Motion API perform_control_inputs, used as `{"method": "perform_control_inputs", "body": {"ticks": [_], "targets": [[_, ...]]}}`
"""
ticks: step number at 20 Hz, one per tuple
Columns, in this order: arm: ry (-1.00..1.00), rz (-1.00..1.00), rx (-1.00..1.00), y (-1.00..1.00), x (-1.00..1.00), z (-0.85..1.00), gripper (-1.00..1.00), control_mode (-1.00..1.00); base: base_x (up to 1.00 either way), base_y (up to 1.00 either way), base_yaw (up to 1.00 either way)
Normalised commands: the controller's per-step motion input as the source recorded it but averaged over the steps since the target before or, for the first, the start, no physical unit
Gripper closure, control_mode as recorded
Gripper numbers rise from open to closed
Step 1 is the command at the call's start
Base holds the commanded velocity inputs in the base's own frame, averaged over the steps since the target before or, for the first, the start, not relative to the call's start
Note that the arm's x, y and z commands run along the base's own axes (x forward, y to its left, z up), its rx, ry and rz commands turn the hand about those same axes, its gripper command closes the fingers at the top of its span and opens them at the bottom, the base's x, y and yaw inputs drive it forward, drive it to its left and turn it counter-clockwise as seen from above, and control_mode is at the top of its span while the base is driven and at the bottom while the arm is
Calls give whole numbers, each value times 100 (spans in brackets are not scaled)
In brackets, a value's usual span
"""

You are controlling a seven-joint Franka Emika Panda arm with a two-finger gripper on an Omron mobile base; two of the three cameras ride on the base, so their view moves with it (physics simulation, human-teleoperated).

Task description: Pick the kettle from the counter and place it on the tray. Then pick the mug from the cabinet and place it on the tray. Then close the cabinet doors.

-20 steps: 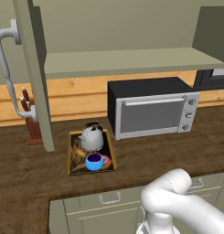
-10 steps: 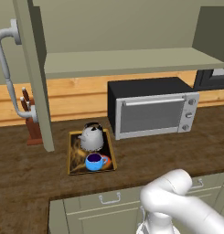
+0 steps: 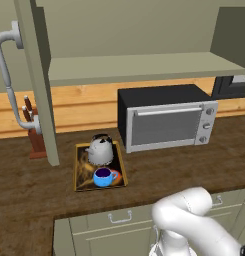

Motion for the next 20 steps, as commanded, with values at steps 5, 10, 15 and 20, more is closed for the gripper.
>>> {"method": "perform_control_inputs", "body": {"ticks": [5,10,15,20], "targets": [[0,-5,-12,77,45,35,-100,-100,0,0,0],[0,-6,-13,64,51,36,-100,-100,0,0,0],[1,-2,-12,47,58,33,-100,-100,0,0,0],[2,-2,-11,34,56,21,-100,-100,0,0,0]]}}
